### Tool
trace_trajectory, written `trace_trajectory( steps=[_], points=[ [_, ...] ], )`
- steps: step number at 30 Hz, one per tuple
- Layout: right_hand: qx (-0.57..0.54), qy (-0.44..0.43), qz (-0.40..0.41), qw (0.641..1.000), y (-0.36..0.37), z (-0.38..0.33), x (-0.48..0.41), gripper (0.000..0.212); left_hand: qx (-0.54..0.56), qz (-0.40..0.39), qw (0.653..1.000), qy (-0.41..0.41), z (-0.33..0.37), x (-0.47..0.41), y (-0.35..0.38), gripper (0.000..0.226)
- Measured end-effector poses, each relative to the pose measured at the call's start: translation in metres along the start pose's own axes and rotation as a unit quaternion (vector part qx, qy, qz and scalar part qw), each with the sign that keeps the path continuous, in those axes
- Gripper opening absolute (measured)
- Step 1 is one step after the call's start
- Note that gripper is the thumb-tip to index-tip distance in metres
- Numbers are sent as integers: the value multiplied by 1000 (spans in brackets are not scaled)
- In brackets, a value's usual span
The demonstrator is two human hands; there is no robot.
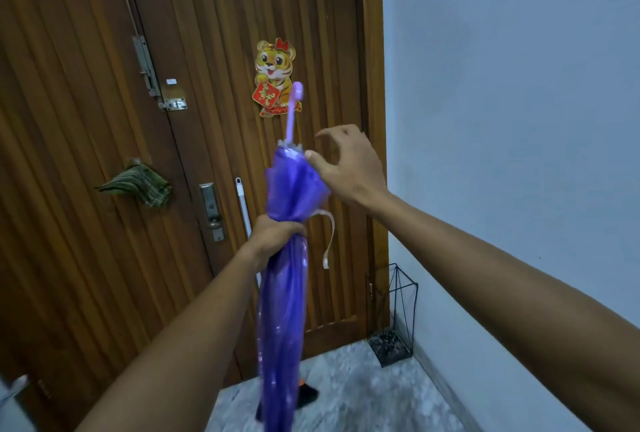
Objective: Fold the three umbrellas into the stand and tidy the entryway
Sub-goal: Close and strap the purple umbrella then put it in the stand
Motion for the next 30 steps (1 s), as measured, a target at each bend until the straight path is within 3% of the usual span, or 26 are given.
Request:
trace_trajectory(
  steps=[2, 4, 6, 10, 17, 25, 28, 30],
  points=[
    [-118, 127, -29, 985, 7, 13, 8, 45, 63, -2, 997, -38, 6, 3, 0, 11],
    [-219, 238, -95, 941, 18, 21, 19, 33, 108, -27, 992, -60, 14, 7, 1, 10],
    [-269, 285, -167, 905, 24, 23, 31, 33, 124, -61, 988, -63, 21, 8, 3, 10],
    [-289, 259, -221, 895, 17, 16, 33, 32, 108, -115, 987, -30, 30, 7, 1, 20],
    [-346, 217, -359, 839, 2, 16, 25, 15, 111, -164, 980, -29, 29, 5, -8, 46],
    [-315, 190, -372, 852, -5, 17, 21, 11, 114, -202, 973, -13, 31, 9, -8, 54],
    [-325, 204, -385, 839, -10, 18, 22, 4, 124, -237, 963, -41, 31, 14, -9, 40],
    [-337, 229, -374, 833, -11, 18, 23, 13, 175, -283, 941, -60, 30, 19, -6, 23]
  ],
)
Point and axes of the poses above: each hand's wrist, its own x-axis away from the middle knuckle, its own y-axis out of the palm, z = x × y, the point moved 4 cm from there along -x, towards the middle knuckle, and after that the axes turned 8 degrees about z, right-handed, at the moved point
